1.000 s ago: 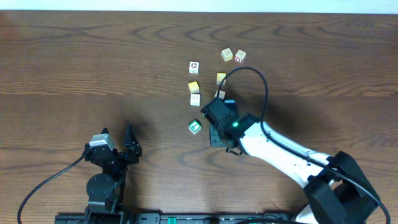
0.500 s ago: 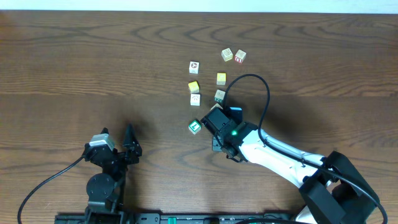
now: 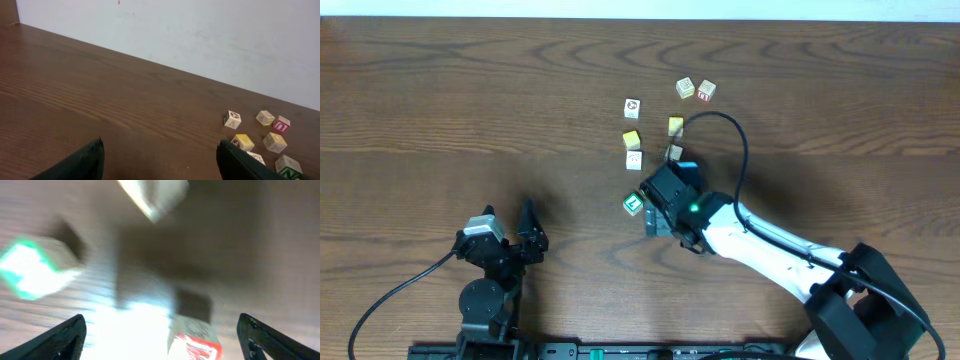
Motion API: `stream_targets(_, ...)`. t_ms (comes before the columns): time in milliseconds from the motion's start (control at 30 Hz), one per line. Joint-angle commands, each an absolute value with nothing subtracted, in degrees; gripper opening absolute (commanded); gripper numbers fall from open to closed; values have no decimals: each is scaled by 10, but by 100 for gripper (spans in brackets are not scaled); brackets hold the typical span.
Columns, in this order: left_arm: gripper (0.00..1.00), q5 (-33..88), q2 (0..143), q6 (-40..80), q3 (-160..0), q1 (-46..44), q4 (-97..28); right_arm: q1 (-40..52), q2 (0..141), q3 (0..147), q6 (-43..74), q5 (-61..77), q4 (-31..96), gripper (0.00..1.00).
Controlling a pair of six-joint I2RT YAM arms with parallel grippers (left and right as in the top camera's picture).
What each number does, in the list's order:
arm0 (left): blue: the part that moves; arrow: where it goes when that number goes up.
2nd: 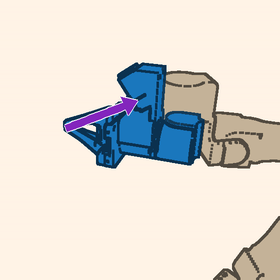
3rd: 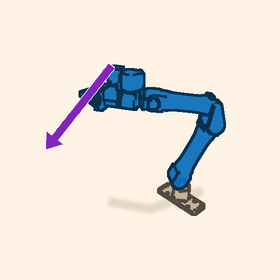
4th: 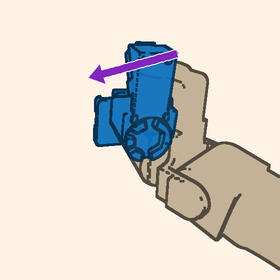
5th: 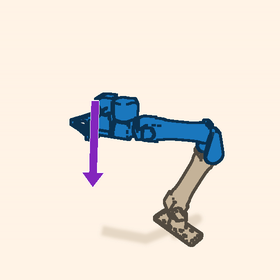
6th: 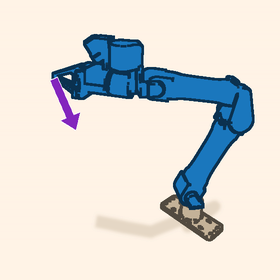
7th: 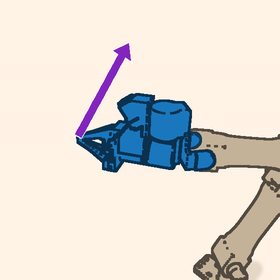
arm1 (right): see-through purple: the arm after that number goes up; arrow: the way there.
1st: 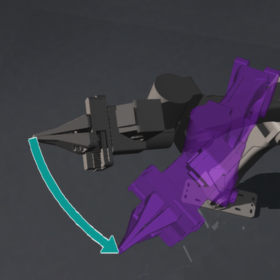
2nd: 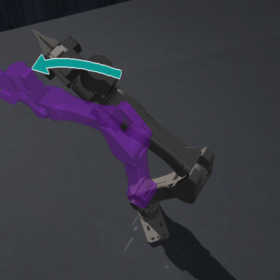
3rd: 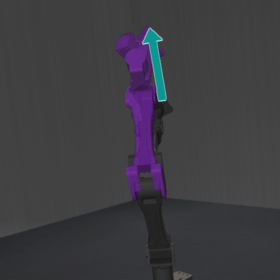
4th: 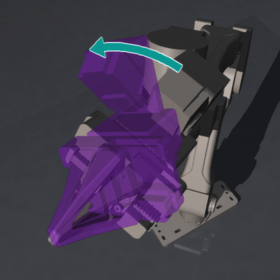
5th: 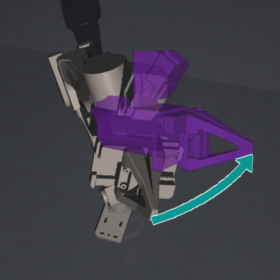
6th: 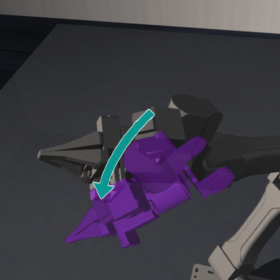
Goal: Lift 5 blocks
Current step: 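Lower the right gripper and grasp the white hammer-picture block, then carry the hammer block down-right toward the red M block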
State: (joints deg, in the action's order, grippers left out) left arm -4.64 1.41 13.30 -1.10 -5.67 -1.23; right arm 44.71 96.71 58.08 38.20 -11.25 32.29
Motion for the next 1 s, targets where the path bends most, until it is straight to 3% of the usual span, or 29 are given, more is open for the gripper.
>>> stream_targets(0, 72, -56, 15, 132, -2, -58, -38, 437, 967, 626, 284, -115, 319, 95)
stream_targets(133, 72, -56, 15, 132, -2, -57, -38, 414, 968, 633, 224, -119, 283, 92)
stream_targets(367, 72, -56, 15, 132, -2, -57, -38, 355, 990, 633, 246, -87, 230, 88)
stream_targets(567, 72, -56, 15, 132, -2, -57, -38, 342, 1014, 633, 90, 10, 196, 91)
stream_targets(967, 72, -56, 15, 132, -2, -57, -38, 342, 1086, 633, 35, 3, 208, 71)
